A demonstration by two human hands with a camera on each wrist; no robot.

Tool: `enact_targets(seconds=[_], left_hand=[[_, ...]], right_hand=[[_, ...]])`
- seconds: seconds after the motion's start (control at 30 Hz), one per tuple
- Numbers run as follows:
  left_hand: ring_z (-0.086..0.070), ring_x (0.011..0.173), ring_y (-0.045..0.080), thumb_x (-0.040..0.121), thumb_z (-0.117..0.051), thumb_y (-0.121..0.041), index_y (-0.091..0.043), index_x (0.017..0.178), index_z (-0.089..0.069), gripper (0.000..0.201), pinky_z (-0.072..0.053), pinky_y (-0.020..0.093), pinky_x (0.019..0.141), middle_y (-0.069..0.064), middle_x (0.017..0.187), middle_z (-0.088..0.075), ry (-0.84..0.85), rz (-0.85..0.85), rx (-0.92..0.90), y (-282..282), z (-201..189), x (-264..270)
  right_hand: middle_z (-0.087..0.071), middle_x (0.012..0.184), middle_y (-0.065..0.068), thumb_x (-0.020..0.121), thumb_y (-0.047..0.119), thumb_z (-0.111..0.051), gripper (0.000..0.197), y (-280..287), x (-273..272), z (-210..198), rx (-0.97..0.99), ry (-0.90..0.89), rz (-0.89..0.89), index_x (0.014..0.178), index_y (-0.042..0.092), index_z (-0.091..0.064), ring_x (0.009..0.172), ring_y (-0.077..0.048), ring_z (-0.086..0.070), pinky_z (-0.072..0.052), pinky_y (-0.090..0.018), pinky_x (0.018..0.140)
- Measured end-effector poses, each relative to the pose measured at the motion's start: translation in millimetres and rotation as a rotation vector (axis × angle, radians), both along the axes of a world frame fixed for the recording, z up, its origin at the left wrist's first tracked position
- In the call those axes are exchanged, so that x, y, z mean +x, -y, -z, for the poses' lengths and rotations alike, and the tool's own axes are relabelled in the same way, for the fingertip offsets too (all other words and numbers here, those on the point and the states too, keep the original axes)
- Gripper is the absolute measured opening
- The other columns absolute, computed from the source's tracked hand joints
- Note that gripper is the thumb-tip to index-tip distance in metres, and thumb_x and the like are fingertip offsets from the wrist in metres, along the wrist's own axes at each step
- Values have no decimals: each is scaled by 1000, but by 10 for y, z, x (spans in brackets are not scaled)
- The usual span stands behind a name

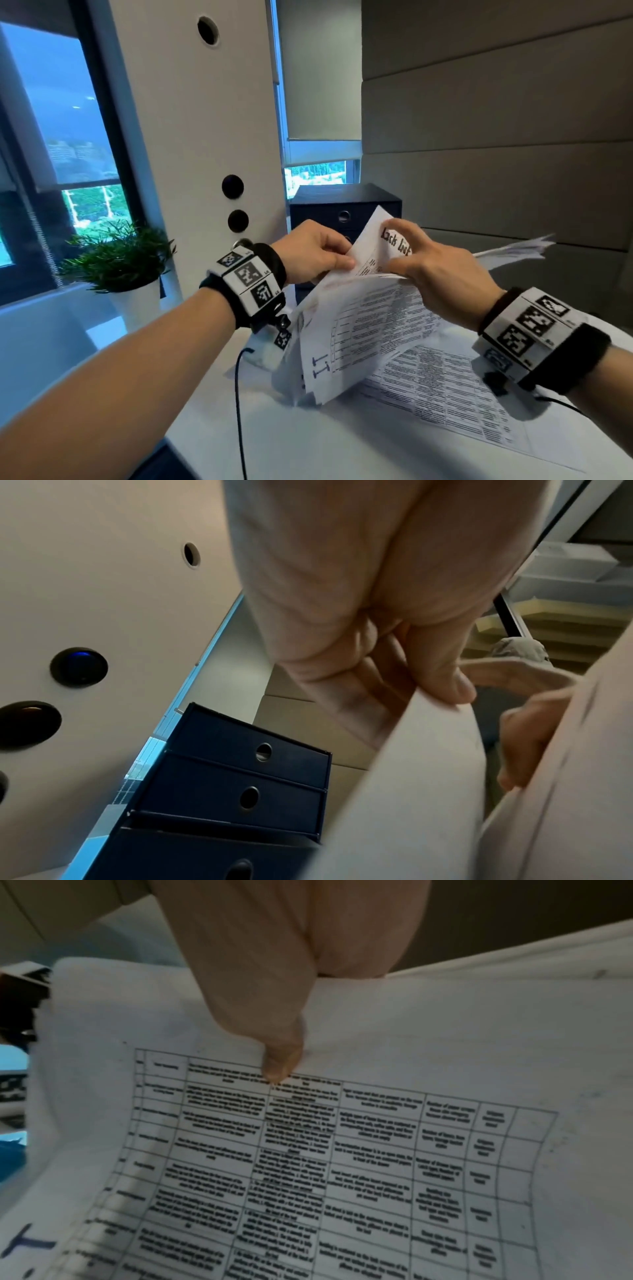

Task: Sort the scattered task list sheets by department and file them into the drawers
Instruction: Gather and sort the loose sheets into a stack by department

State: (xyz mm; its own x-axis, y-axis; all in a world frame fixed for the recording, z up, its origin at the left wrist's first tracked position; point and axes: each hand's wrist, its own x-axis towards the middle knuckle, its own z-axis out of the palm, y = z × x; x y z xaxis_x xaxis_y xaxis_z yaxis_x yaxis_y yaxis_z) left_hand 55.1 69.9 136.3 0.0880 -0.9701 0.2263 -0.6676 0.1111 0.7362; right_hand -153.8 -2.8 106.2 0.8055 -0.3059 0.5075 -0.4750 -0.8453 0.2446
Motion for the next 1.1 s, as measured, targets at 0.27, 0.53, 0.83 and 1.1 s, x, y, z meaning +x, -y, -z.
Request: enact_targets(seconds=[0.27, 0.53, 0.83, 1.1], left_hand=[[-62, 60, -2, 86, -65, -5, -13, 85, -71, 10, -51, 14, 61, -4, 76, -70, -109, -161, -227, -3, 47, 210], [-64, 69, 9, 96, -49, -2, -14, 85, -58, 18, -54, 23, 70, 5, 83, -63, -434, -354, -337, -56, 274, 666], [-67, 96, 29, 97, -50, -11, -19, 99, -60, 13, -55, 48, 81, 12, 108, -68, -626, -352, -277, -9, 568, 538], [-61, 94, 28, 99, -39, 0, -13, 96, -57, 22, -52, 39, 91, 10, 95, -65, -793, -281, -336, 64, 486, 462]], right_hand=[[-67, 103, -5, 84, 12, -69, 11, 235, -124, 149, 133, 281, 4, 90, 21, -69, 76, -32, -64, -47, -33, 56], [-69, 79, -12, 79, 2, -70, 7, 521, -347, -87, 727, 934, 57, 82, 3, -63, 63, -5, -58, -52, -38, 58], [-64, 72, -5, 79, 3, -73, 13, 608, -245, 148, 1138, 1168, 109, 90, 6, -66, 62, -16, -57, -51, -25, 57], [-68, 56, 5, 83, 5, -69, 4, 672, -244, 377, 1308, 1030, -9, 82, 6, -65, 51, -4, -62, -49, -20, 51]])
